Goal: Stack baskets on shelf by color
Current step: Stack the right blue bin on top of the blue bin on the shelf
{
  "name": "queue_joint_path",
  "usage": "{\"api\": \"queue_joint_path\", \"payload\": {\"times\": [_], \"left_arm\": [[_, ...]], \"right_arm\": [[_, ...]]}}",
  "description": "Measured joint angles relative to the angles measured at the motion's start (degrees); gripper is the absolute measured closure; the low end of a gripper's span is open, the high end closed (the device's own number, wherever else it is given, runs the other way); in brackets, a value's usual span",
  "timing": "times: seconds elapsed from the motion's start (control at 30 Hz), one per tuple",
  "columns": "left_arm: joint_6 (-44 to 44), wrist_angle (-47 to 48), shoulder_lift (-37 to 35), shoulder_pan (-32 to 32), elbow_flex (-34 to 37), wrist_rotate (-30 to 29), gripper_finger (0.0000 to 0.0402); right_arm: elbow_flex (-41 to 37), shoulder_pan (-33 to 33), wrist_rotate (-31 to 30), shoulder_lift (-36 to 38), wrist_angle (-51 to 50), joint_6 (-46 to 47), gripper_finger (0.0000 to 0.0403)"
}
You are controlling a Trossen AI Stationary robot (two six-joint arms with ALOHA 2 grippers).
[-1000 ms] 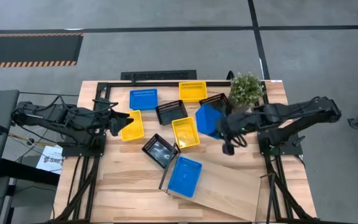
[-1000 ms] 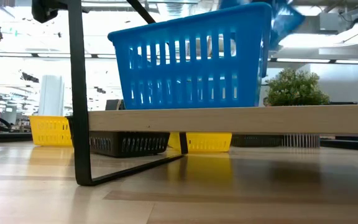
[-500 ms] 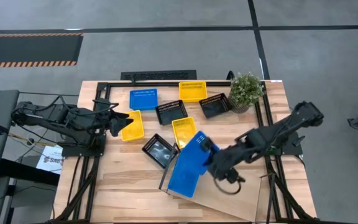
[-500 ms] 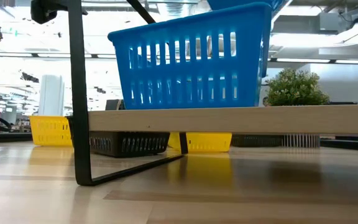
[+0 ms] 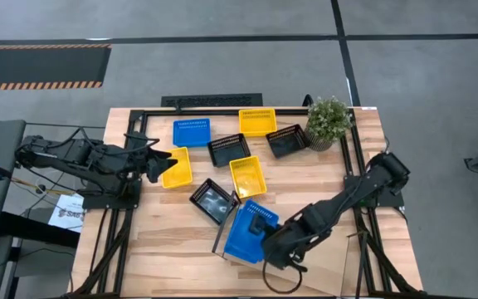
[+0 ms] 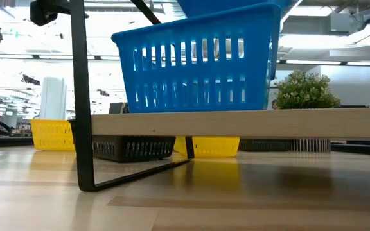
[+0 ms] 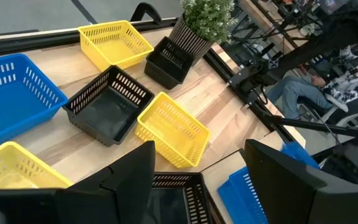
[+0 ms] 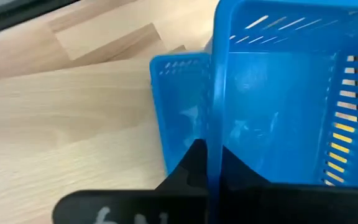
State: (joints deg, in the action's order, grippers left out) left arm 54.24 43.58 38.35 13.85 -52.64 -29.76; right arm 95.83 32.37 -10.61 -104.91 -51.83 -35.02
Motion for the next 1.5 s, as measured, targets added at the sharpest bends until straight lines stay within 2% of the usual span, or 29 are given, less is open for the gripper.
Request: {"api": "queue_joint_path", "payload": {"times": [0.27, 0.5, 0.7, 1.5], "left_arm": [[0.0, 1.0, 0.0, 0.0, 0.0, 0.0, 0.0164], [0.0, 1.0, 0.0, 0.0, 0.0, 0.0, 0.0164], [0.0, 1.0, 0.0, 0.0, 0.0, 0.0, 0.0164], [0.0, 1.0, 0.0, 0.0, 0.0, 0.0, 0.0164]], "right_arm": [[1.4, 0.2, 0.0, -4.2, -2.3, -4.5, 0.0388], [1.4, -1.0, 0.0, -4.2, -5.3, -4.7, 0.0388], [1.4, -1.1, 0.1, -4.4, -5.1, -8.4, 0.0385], [1.3, -0.9, -0.3, -5.0, -6.0, -4.0, 0.0388]]}}
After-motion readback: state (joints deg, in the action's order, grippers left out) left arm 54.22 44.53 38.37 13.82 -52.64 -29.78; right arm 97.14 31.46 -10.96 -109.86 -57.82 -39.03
